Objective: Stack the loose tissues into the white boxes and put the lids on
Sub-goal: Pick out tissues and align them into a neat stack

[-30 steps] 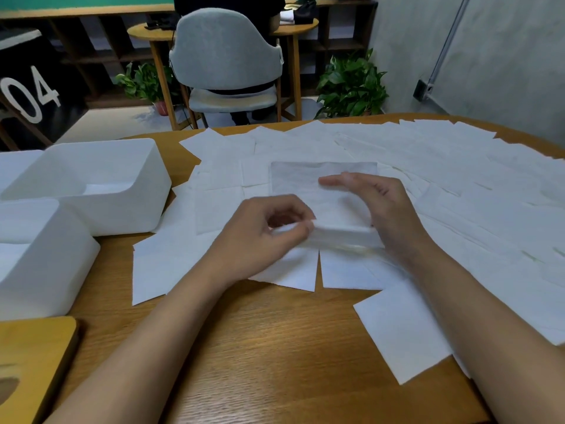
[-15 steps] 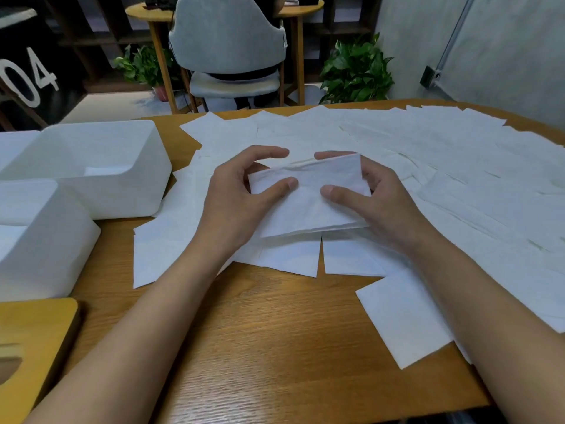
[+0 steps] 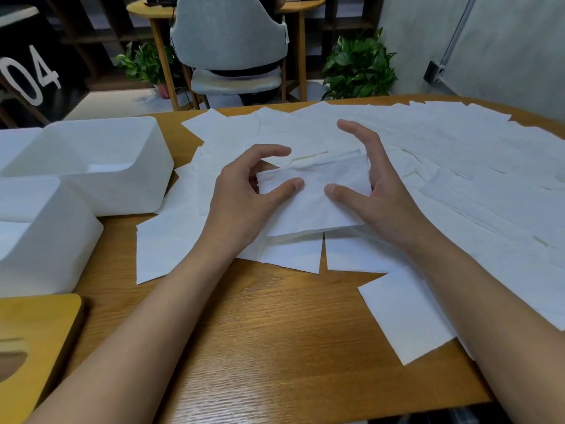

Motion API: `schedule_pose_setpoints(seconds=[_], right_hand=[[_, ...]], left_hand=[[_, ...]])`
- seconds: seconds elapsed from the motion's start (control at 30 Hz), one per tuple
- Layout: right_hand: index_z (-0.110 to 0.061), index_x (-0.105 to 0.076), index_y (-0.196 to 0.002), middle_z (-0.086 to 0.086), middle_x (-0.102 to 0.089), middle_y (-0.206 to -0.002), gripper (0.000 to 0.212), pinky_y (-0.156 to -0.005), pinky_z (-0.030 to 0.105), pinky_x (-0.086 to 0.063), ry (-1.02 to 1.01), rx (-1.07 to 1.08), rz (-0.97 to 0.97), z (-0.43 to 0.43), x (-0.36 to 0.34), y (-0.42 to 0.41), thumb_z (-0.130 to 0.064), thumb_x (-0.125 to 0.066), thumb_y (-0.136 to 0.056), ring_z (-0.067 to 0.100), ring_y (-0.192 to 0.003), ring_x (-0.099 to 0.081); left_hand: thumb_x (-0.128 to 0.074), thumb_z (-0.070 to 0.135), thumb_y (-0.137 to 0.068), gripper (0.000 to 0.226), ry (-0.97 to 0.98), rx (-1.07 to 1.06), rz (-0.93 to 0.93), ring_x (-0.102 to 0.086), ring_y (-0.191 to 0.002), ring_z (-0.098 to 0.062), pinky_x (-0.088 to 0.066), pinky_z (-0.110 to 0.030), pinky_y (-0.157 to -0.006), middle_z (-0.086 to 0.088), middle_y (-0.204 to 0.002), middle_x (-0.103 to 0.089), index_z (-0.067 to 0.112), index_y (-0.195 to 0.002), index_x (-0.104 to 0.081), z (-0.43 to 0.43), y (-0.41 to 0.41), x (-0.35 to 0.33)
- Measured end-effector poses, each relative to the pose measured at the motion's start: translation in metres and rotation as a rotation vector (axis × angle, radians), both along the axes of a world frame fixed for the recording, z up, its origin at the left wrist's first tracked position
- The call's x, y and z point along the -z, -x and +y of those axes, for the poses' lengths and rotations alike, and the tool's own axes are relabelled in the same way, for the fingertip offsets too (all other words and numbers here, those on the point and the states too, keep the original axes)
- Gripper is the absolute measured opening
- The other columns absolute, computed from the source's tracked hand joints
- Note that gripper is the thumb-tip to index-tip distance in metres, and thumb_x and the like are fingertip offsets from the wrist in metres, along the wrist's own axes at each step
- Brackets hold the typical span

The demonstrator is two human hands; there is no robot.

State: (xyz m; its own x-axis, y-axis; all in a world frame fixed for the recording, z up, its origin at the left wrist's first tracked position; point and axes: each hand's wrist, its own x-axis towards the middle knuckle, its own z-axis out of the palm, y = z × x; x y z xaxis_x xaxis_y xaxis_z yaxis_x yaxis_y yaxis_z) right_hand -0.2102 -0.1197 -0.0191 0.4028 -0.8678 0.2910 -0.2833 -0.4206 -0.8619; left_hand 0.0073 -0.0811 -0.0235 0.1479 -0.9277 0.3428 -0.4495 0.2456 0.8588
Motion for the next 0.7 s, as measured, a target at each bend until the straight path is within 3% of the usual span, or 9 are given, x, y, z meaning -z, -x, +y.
schedule_pose_setpoints(seconds=[0.07,0.13,0.2,0.33,0.5,0.6,0.7], right_hand=[[-0.041,-0.032,-0.156,-0.034,-0.030,-0.157,0.076,-0.115,0.004,-0.013,0.005,0.021,-0.029,-0.002,-0.001,0.001,-0.013,-0.072,-0.098,-0.021,-0.142,-0.022],[-0.042,-0.034,-0.154,-0.029,-0.033,-0.158,0.074,-0.129,0.034,-0.019,-0.003,0.032,-0.068,-0.004,-0.001,0.003,-0.017,-0.074,-0.097,-0.003,-0.149,-0.028],[-0.044,-0.036,-0.152,-0.024,-0.037,-0.156,0.071,-0.124,0.052,-0.032,-0.020,0.028,-0.130,-0.005,0.000,0.004,-0.020,-0.074,-0.096,0.009,-0.147,-0.038],[-0.046,-0.042,-0.146,-0.014,-0.047,-0.151,0.064,-0.112,0.049,-0.049,-0.100,-0.012,-0.190,-0.006,0.001,0.005,-0.019,-0.074,-0.098,0.014,-0.134,-0.055],[-0.025,-0.076,-0.125,-0.008,-0.073,-0.127,0.034,-0.092,0.033,-0.054,-0.166,-0.085,-0.166,-0.008,0.004,0.008,-0.005,-0.068,-0.099,0.015,-0.115,-0.069],[-0.024,-0.078,-0.121,-0.010,-0.074,-0.126,0.036,-0.105,0.040,-0.053,-0.127,0.027,-0.150,-0.013,0.009,0.010,0.000,-0.066,-0.097,0.011,-0.120,-0.068],[-0.025,-0.078,-0.121,-0.012,-0.074,-0.126,0.038,-0.117,0.046,-0.045,-0.099,0.102,-0.154,-0.017,0.012,0.011,0.000,-0.065,-0.096,0.006,-0.128,-0.062]], left_hand=[[-0.079,0.041,-0.091,0.043,-0.009,-0.044,-0.023,-0.059,-0.109,0.007,-0.054,-0.015,-0.082,0.015,-0.122,-0.065,0.037,-0.132,-0.064,-0.001,0.001,0.002],[-0.075,0.047,-0.093,0.046,-0.070,-0.043,0.016,-0.050,-0.110,0.020,-0.046,-0.003,-0.081,0.020,-0.133,-0.057,0.040,-0.136,-0.060,-0.001,0.001,0.000],[-0.073,0.046,-0.095,0.045,-0.136,0.010,0.109,-0.050,-0.105,0.024,-0.042,0.003,-0.079,0.024,-0.133,-0.055,0.041,-0.138,-0.058,0.001,0.002,-0.004],[-0.073,0.029,-0.099,0.044,-0.139,0.082,0.199,-0.066,-0.104,0.004,-0.057,-0.017,-0.076,0.016,-0.130,-0.064,0.039,-0.139,-0.058,0.006,0.004,-0.007],[-0.075,0.026,-0.098,0.052,-0.047,0.023,0.043,-0.061,-0.113,0.002,-0.056,-0.019,-0.086,0.018,-0.131,-0.057,0.034,-0.143,-0.050,0.001,0.000,0.001],[-0.084,0.028,-0.088,0.051,0.189,-0.030,-0.317,-0.054,-0.103,-0.009,-0.046,-0.014,-0.082,0.003,-0.122,-0.057,0.018,-0.129,-0.056,0.001,0.001,0.002],[-0.086,0.039,-0.084,0.029,0.136,0.188,-0.402,-0.058,-0.076,-0.012,-0.049,-0.031,-0.067,0.007,-0.085,-0.064,0.020,-0.094,-0.066,0.008,0.003,-0.001]])
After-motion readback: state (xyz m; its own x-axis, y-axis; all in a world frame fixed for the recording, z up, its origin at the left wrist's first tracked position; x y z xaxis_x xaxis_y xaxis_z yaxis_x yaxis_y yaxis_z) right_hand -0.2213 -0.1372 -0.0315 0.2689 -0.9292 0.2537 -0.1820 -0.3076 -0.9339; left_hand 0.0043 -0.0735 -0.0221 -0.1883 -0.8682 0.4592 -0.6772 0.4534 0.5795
